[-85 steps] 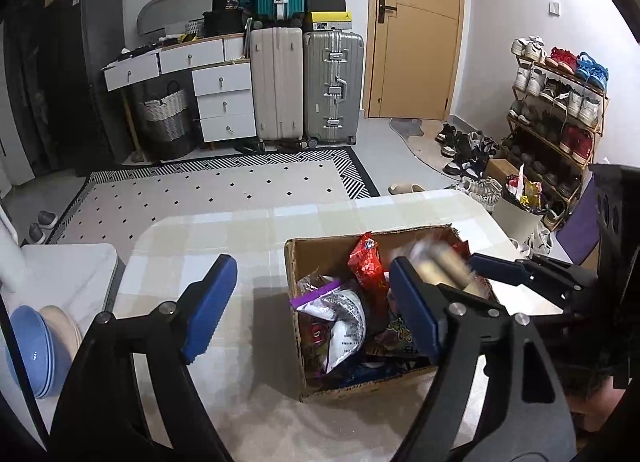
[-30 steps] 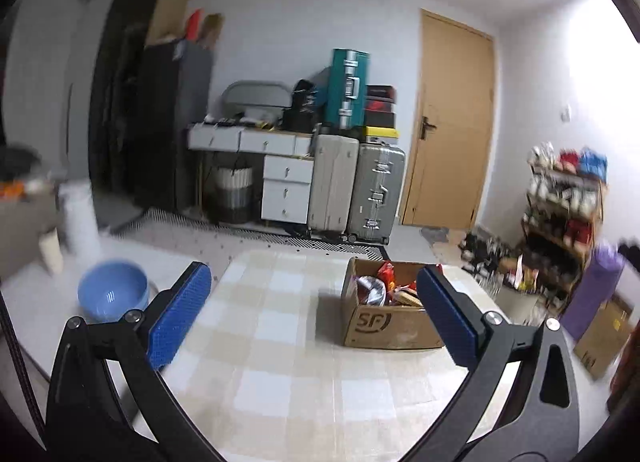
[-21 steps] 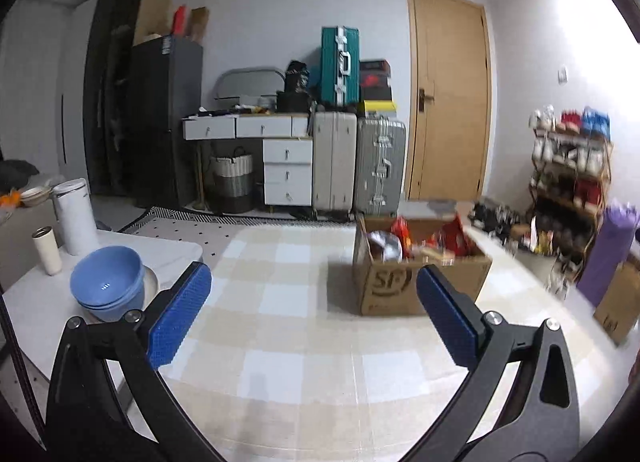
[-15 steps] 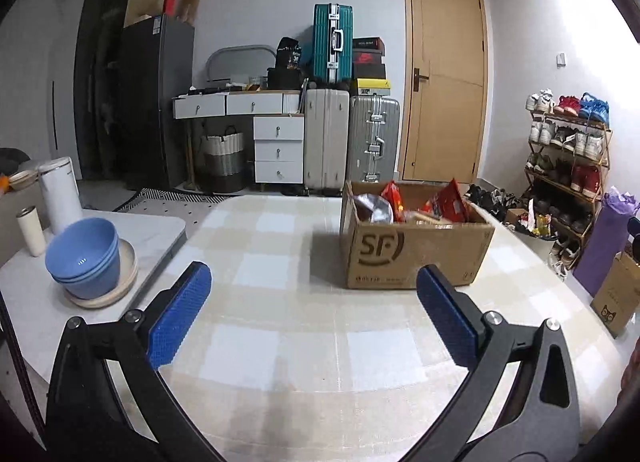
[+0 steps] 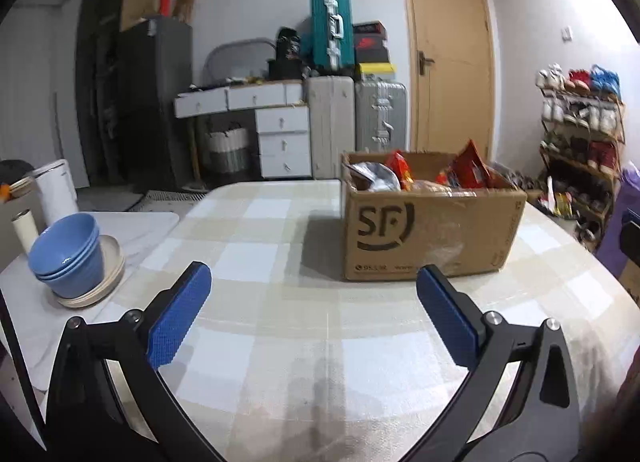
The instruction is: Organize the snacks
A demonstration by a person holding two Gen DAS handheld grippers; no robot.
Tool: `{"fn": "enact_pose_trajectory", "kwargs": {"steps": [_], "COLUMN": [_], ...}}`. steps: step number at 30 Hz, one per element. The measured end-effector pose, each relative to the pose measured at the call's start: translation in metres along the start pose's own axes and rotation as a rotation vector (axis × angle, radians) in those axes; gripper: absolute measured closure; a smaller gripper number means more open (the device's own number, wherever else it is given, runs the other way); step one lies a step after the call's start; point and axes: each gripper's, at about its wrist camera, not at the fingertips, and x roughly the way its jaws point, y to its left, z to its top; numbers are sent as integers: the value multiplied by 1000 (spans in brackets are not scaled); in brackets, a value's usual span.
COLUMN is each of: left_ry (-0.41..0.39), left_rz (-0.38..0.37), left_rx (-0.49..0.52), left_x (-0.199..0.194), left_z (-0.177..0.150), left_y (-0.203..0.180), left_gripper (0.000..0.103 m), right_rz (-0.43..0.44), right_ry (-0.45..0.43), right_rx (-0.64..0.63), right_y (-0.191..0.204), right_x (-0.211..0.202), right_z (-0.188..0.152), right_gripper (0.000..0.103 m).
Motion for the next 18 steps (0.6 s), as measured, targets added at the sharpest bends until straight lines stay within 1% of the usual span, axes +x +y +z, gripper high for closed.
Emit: {"fn": "enact_pose_trajectory", "kwargs": {"steps": [4,10,11,15,18], "left_ry": [-26,4,4,-1,-9], "left_rz": [-22,-32,-33,-32,-32], "left_rx": [17,-16,-20,-23,-22], "left_x": [-1,1,-6,-9,-13], "left_z": [0,3,4,4,3], "left_y": [-4,1,3,5,5], "left_gripper": [0,0,0,0,0], "right_rz": [-1,-1,1,2,-19], "right_ry": [16,19,22,20,17], "right_rx": [-18,-105,-113,-104,-85], "right_y": [3,21,22,21,17], "right_x": [5,8,9,8,7], "right_z": [-2,-7,-8,-9,-9], "right_gripper": [1,1,1,1,1]}}
